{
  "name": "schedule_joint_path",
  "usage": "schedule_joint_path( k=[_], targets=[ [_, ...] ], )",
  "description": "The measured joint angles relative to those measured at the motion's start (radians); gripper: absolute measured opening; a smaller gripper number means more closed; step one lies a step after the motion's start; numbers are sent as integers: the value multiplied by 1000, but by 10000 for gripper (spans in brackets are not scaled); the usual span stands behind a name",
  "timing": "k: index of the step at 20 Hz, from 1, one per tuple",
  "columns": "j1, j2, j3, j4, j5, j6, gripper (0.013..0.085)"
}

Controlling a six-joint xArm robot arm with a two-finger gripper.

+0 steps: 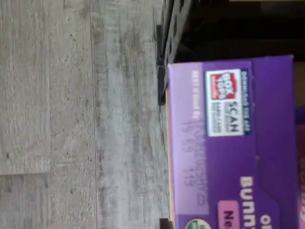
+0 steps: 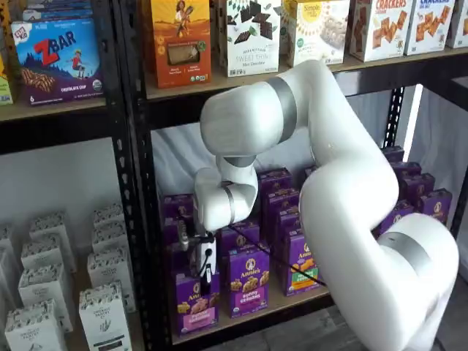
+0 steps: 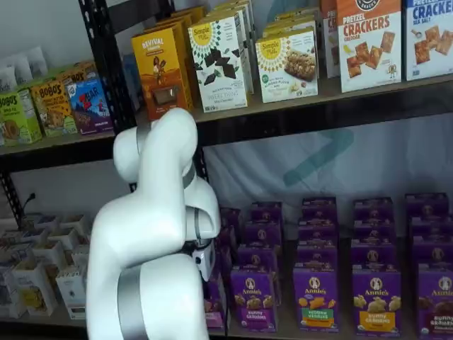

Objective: Pick up the purple box with a pink patch in the middle, on the bottom shelf, the first box from the left

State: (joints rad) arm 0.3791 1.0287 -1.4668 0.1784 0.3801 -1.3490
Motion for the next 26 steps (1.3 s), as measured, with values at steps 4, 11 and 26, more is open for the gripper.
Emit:
schedule_joint_path(
  k=[4, 11, 26],
  targets=[
    [-1, -1, 2, 1, 0, -2, 370],
    [-5, -9, 3, -1, 16, -3, 330],
    [8, -125, 152, -14, -27, 19, 330]
  ],
)
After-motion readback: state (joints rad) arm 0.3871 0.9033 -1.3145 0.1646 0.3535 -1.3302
